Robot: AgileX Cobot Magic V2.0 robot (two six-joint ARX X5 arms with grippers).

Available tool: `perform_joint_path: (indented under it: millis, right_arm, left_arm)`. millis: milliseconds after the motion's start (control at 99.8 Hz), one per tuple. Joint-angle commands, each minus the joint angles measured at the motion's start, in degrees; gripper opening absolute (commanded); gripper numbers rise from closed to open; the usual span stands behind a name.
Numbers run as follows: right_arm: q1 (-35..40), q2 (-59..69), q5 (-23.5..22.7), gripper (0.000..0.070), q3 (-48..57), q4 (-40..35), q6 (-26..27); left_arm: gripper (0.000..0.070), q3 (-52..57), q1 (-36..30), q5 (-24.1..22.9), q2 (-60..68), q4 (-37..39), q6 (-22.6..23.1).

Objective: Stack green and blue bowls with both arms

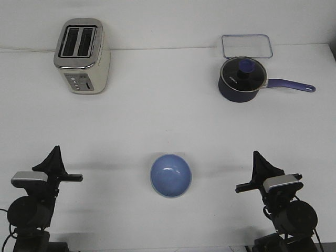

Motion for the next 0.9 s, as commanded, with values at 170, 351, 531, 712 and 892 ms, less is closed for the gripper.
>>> perform_joint_path:
  millis: [170, 351, 531, 712, 892]
  right_arm:
    - [0.1, -0.1, 0.0, 0.0000, 0.2, 0.6, 0.4]
    - [0.1, -0.1, 0.0, 0.0000, 0.2, 0.6, 0.4]
    - [0.1, -0.1, 0.0, 0.0000, 0.2, 0.7, 0.4]
    - [0.1, -0.1, 0.0, 0.0000, 0.2, 1.0, 0.4]
    - [0.1, -0.1, 0.0, 0.0000, 0.2, 1.0, 0.4]
  left_arm:
    - [0.0014, -5.7, 0.5, 2.2, -8.9, -2.7, 0.1]
    - [0.0014, -15.1, 1.9, 3.3, -19.0, -2.7, -4.4]
    - [0.0014, -19.6, 2.1, 3.3, -20.6, -1.3, -5.7]
    - [0.0014, -19.6, 2.0, 3.2, -20.6, -1.2, -5.2]
    - [0.0014, -19.5, 2.0, 3.2, -20.5, -1.3, -5.2]
